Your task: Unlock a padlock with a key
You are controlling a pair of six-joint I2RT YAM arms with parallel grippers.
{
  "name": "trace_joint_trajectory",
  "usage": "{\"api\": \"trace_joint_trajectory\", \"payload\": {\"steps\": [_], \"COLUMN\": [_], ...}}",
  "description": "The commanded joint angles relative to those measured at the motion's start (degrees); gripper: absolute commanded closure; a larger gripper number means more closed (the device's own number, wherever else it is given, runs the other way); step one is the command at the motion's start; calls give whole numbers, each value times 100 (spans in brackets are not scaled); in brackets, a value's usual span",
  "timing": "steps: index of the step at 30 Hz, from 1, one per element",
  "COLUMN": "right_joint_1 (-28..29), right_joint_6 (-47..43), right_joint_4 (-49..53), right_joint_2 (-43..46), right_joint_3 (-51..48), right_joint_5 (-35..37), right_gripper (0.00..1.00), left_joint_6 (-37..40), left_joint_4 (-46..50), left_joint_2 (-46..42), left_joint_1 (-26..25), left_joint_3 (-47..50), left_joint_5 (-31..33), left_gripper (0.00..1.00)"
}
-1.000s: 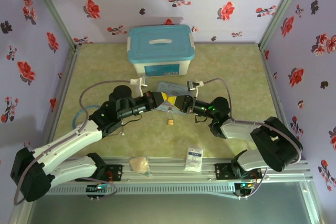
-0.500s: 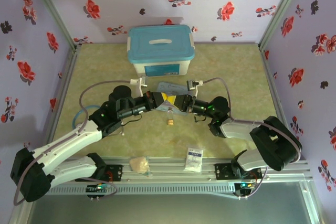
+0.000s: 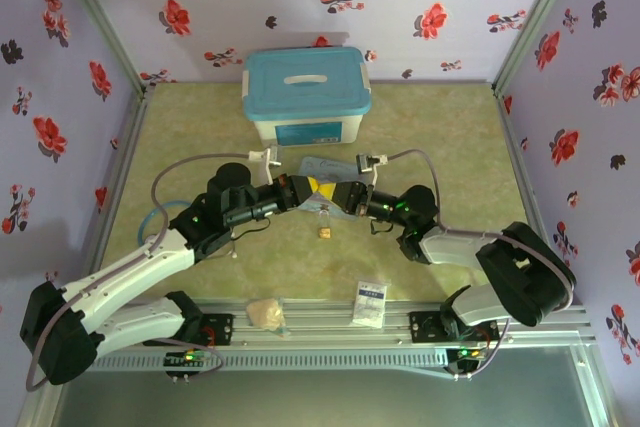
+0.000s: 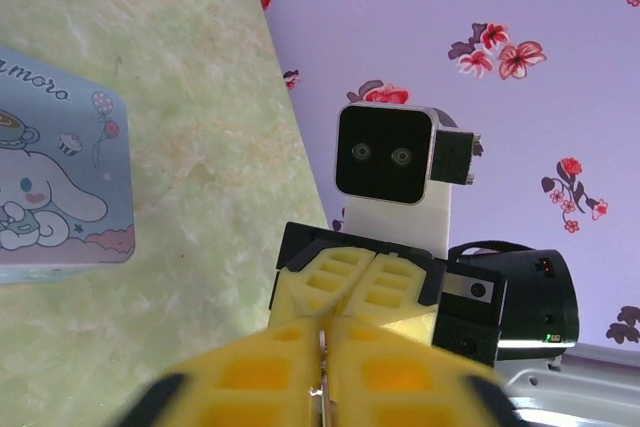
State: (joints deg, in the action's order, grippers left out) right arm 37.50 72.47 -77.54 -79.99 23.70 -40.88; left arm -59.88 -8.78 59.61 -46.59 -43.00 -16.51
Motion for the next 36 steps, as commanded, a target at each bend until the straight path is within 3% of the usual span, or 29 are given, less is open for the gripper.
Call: {"api": "trace_joint_trajectory", "payload": {"steps": [1,2,6,7,12,18,22,36], "right_joint_1": [6,-13,-222,-242,-251,-191,-195,-155], "right_joint_6": [-86,-86,-78,-104,-423,-1755,-2253,-2334], "right_joint_4": [-183,-183,-27,-20,632,4122,5919,5597], "right_joint_2": [97,88,-132,-200,-264,985,1688,1716], "right_joint_3": [-166,-219,-472,-531,-571,-393,-185,-433], "right_joint_5": [175,238,523,573,866,2178,2989,2867], "right_gripper": [100,100,100,100,100,100,100,100], "left_joint_6": [152,312,547,547,777,933,905,1108], "left_joint_4": [90,168,329,284,659,784,538,-136], "left_joint_2": [-122,-162,-272,-270,136,741,1168,3224], "left_joint_1": [20,18,24,25,-49,-255,-498,-824], "left_joint_3": [38,26,139,213,353,563,589,76], "left_joint_5": [210,331,858,961,1220,1657,1834,1795], "left_gripper": [52,34,14,13,13,20,27,31]}}
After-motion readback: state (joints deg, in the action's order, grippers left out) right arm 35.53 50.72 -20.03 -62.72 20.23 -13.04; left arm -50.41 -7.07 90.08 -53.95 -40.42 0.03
